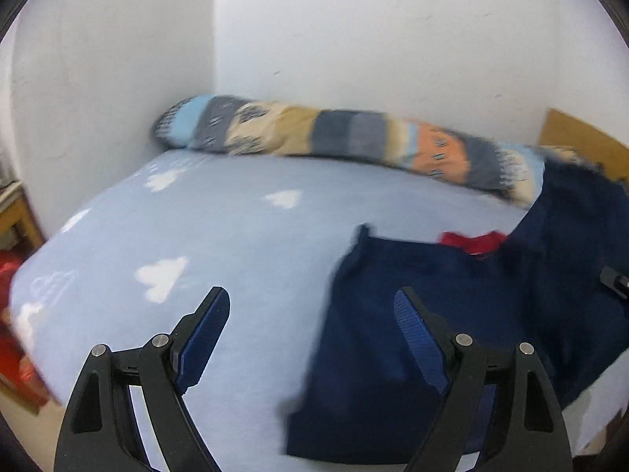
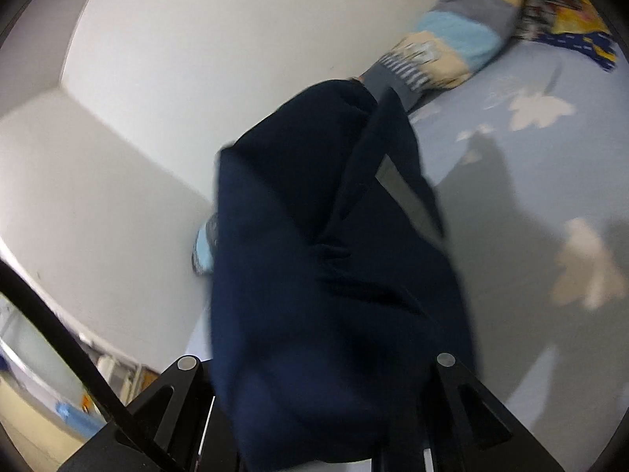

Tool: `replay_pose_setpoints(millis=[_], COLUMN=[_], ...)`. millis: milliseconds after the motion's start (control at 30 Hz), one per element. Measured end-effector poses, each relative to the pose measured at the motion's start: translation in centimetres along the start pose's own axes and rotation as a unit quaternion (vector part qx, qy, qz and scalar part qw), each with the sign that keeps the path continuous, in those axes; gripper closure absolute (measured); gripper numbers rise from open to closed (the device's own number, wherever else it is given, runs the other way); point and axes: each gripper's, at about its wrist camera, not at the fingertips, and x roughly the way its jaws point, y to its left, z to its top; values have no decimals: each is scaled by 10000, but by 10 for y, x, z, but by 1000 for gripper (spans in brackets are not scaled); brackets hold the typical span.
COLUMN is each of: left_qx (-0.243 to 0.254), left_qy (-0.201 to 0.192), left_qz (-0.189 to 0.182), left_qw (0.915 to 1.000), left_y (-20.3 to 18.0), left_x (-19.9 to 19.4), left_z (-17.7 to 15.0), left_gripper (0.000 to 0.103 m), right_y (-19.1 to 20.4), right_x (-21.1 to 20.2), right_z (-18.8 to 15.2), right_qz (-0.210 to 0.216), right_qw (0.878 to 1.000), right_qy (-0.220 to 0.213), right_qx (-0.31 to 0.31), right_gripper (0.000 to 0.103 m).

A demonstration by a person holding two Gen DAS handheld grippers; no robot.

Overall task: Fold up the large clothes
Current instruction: 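Lift and flip the folded jacket over with the right gripper, then release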

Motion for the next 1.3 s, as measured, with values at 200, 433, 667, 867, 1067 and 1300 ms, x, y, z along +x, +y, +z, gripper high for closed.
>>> replay_pose_setpoints(millis=[200, 433, 667, 867, 1067, 1300], left_qx=[-313, -750, -568, -679, -819, -788], left_qy=[145, 347, 326, 379, 457, 461], left_qz=[556, 717, 576, 459, 376, 217], left_qw=[9979, 9940, 9962, 9959, 9949, 9956], left_y=[53, 99, 85, 84, 89, 81], left_x=[1, 2, 10, 10, 13, 13], left_z=[-9, -18, -12, -14, -16, -16], left_gripper=[18, 18, 18, 18, 18, 18], right_y=[60, 102, 114, 118, 114, 81], right_x=[88, 179, 194, 181, 133, 63], right_z=[-50, -127, -165, -187, -204, -154], right_qz=[180, -133, -548, -734, -558, -355], right_qw=[9978, 9849, 9544, 9108, 8754, 9101], right_qy=[585, 1280, 1588, 1786, 1857, 1290], right_qx=[-258, -1157, -2466, -3650, -4427, -3922], right_gripper=[87, 87, 85, 53, 33, 32])
